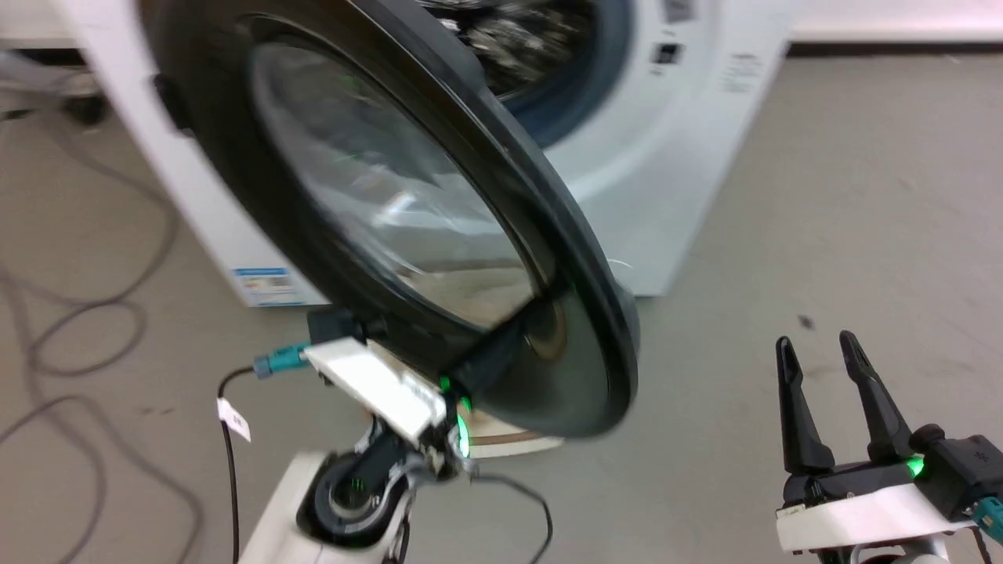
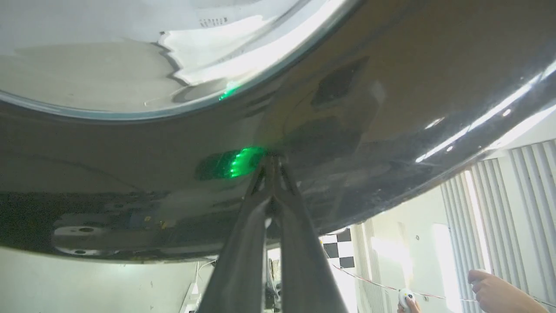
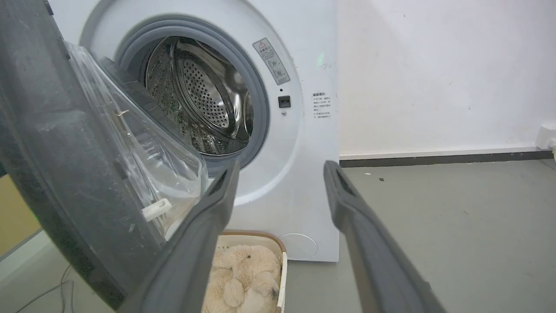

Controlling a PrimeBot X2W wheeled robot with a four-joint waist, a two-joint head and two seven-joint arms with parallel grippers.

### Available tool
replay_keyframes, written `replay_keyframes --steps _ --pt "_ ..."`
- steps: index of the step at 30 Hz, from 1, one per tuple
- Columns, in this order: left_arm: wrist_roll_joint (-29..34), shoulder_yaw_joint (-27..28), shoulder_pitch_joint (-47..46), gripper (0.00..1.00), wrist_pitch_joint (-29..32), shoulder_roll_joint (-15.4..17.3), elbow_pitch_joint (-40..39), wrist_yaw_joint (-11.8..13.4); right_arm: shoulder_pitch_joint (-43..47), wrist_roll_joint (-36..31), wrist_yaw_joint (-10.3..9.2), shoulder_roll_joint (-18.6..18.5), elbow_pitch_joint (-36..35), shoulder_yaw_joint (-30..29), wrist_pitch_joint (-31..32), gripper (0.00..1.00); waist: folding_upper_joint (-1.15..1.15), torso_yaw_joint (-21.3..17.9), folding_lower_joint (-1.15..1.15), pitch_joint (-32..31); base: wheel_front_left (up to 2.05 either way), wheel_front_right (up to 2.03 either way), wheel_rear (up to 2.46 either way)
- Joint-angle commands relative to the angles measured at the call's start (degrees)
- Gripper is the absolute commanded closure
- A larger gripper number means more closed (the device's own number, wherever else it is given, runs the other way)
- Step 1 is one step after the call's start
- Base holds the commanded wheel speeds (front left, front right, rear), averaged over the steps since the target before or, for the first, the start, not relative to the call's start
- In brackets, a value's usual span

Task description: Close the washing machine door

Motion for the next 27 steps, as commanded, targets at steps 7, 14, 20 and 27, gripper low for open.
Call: replay_keyframes --steps 7,14,20,27 --pt "-2.65 -0.57 -10.49 1.0 -8.1 -0.02 6.88 -0.96 -0.14 1.53 0.03 0.14 -0.35 0.55 -0.26 0.0 0.0 -8.64 0.0 2.7 0.0 0.0 0.0" --pt "-2.21 -0.92 -15.92 1.0 -12.99 -0.03 13.55 -2.18 0.0 1.96 0.03 0.14 -0.14 1.49 -0.26 0.0 0.0 -10.48 0.0 2.3 0.0 0.0 0.0" --pt "-1.39 -2.94 -15.32 1.0 -13.61 0.07 17.09 -3.9 0.66 1.59 0.03 0.14 -0.58 0.85 -0.26 0.0 0.0 -8.15 0.0 0.51 0.0 0.0 0.0" --pt "6.82 -6.46 -8.41 1.0 -16.37 4.68 12.7 -4.76 1.56 0.25 0.03 0.14 -1.11 0.25 -0.26 0.0 0.0 -2.57 0.0 -2.79 0.0 0.0 0.0"
